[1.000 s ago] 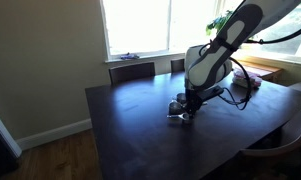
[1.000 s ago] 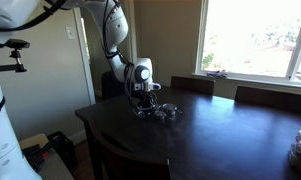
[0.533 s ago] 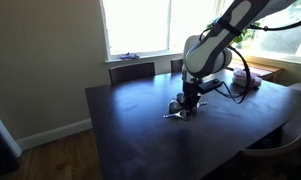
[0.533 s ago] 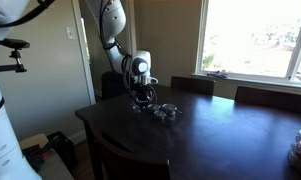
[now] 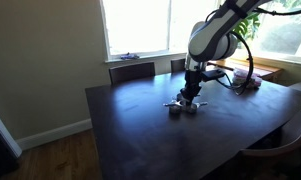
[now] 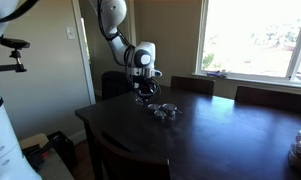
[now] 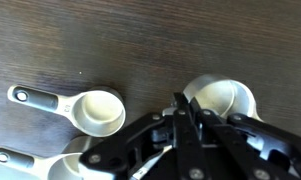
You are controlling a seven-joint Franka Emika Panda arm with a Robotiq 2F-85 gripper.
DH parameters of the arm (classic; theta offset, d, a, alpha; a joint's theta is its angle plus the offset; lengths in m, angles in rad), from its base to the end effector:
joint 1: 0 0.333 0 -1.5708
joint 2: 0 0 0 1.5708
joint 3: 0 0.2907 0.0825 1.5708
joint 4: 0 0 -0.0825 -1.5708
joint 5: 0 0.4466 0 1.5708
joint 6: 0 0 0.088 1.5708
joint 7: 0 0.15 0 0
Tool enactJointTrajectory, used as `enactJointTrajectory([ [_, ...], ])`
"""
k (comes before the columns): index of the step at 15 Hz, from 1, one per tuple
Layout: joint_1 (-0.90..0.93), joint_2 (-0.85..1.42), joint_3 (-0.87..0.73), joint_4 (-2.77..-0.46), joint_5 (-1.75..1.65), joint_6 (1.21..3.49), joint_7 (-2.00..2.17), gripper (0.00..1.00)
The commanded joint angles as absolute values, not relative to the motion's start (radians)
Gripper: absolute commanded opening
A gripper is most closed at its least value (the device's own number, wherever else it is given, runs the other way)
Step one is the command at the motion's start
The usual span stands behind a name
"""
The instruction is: Stack the four measuring cups together
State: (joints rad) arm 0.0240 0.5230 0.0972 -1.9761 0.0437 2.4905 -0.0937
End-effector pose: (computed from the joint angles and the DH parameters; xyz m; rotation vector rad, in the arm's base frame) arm 0.6324 0.0817 0.0864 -3.0560 -0.2562 0.0122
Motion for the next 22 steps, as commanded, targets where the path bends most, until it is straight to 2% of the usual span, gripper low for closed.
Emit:
enactJointTrajectory([
  [1,-0.002,0.476,0.089,-1.991,0.065,2.474,-0.102,0.05],
  [15,0.011,0.602,-0.035,-1.898,0.025,2.580,0.055,0.04],
  [22,0.006,0.682,-0.048,-1.824,0.038,2.569,0.087,0.04],
])
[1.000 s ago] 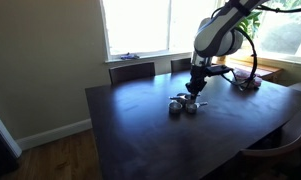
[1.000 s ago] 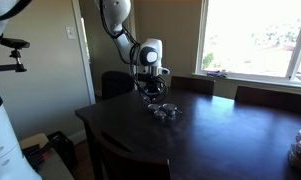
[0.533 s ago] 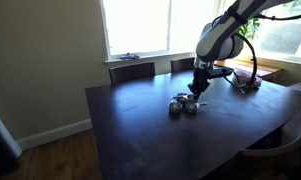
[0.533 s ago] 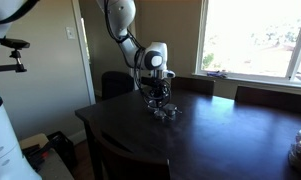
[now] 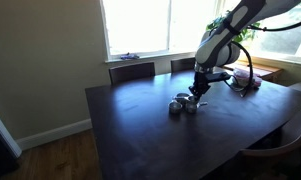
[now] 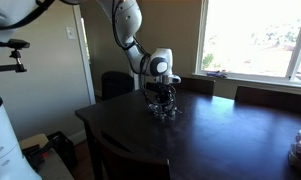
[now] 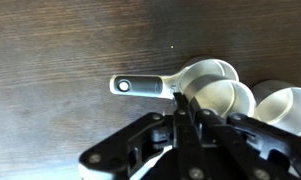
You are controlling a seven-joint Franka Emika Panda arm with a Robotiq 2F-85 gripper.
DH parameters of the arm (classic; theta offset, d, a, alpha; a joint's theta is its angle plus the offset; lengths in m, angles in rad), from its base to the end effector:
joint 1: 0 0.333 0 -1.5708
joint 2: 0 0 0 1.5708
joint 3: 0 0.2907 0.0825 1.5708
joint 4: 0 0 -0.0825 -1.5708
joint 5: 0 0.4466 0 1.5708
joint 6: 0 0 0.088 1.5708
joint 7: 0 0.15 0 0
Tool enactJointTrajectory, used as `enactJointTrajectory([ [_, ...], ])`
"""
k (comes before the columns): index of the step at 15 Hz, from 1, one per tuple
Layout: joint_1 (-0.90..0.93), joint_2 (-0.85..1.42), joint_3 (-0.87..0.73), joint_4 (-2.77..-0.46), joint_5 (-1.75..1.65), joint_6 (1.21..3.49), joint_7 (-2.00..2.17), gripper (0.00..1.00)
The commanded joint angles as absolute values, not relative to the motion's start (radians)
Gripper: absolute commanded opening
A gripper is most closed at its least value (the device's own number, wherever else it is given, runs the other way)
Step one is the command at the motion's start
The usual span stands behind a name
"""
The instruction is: Stack the four measuring cups together
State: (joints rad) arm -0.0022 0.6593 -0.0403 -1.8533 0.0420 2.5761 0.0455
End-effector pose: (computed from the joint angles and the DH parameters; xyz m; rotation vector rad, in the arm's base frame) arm 0.6696 -0.0294 0.0559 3.1342 -0.1781 0.1010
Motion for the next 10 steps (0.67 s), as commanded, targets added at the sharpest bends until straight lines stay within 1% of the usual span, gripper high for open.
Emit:
enactJointTrajectory([
  [1,0.008,0.691,-0.049,-1.817,0.037,2.568,0.093,0.04],
  [8,0.016,0.726,-0.049,-1.782,0.033,2.559,0.099,0.02],
  [9,0.014,0.724,-0.047,-1.784,0.032,2.555,0.092,0.03],
  [10,0.014,0.722,-0.047,-1.787,0.034,2.559,0.094,0.06],
])
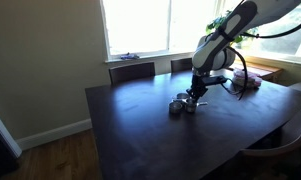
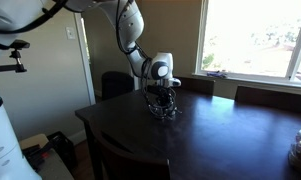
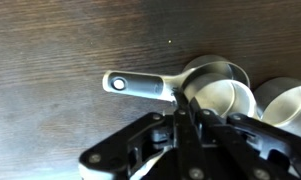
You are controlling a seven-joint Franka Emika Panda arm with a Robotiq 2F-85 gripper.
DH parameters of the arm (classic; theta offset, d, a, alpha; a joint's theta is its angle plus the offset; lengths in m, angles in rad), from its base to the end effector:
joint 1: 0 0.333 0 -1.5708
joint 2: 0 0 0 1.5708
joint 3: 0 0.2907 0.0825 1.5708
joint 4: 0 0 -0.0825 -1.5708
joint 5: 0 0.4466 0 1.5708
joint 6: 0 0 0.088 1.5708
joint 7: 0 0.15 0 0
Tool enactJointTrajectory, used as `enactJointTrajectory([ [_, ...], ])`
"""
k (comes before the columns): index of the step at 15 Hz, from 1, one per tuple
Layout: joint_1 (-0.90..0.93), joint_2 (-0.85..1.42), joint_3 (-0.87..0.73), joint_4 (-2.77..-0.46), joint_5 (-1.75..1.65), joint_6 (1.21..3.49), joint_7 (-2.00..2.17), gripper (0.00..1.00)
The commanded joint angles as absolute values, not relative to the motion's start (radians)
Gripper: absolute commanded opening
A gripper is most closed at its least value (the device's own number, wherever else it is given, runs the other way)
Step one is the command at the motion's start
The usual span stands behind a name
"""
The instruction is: Stack the four measuring cups together
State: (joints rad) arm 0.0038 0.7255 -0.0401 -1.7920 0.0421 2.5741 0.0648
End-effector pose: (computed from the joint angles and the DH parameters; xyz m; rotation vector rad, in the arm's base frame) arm 0.6786 -0.0254 0.0371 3.1323 -0.1962 0.0902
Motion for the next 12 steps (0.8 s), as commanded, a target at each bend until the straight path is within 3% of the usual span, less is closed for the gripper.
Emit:
enactJointTrajectory([
  [1,0.012,0.718,-0.045,-1.790,0.034,2.556,0.089,0.30],
  [3,0.008,0.709,-0.038,-1.799,0.037,2.552,0.079,0.33],
  [12,0.015,0.667,-0.035,-1.817,0.023,2.478,0.069,0.90],
])
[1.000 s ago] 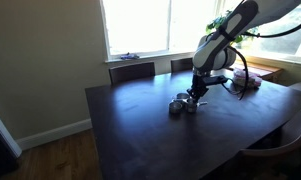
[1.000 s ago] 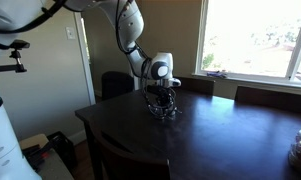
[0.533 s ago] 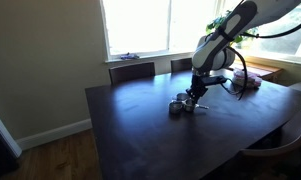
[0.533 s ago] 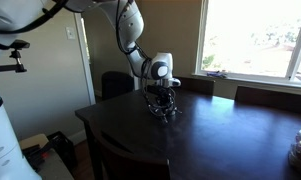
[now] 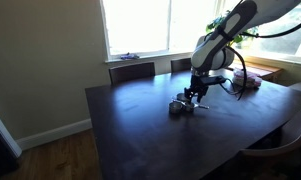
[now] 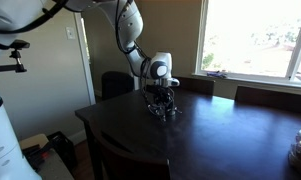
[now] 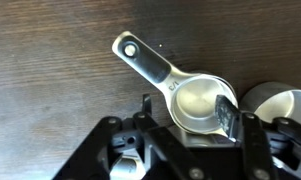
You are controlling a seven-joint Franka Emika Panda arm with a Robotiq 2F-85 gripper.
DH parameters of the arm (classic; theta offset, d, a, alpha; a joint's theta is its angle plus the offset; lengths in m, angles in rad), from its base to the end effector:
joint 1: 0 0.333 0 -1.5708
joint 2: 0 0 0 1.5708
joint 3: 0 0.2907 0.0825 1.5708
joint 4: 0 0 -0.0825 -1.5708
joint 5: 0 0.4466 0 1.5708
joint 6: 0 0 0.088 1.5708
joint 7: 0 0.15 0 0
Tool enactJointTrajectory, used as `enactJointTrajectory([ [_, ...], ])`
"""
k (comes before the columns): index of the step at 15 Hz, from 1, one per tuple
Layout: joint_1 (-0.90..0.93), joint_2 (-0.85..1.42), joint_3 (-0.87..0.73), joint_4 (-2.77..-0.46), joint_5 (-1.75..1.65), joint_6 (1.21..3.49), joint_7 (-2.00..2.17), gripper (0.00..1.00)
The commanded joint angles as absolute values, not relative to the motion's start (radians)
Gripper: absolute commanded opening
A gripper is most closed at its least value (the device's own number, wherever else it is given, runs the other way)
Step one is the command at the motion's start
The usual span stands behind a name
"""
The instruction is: Stack the four measuring cups together
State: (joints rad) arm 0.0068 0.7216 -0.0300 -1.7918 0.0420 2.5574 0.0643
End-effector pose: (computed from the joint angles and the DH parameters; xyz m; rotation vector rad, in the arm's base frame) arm 0.6776 -0.0161 0.0381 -3.1305 0.1788 -0.0697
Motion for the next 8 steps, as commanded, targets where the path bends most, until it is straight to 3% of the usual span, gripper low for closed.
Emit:
enactJointTrajectory([
  [1,0.014,0.659,-0.035,-1.815,0.018,2.446,0.061,0.97],
  [8,0.031,0.664,-0.057,-1.769,-0.056,2.335,0.085,1.00],
])
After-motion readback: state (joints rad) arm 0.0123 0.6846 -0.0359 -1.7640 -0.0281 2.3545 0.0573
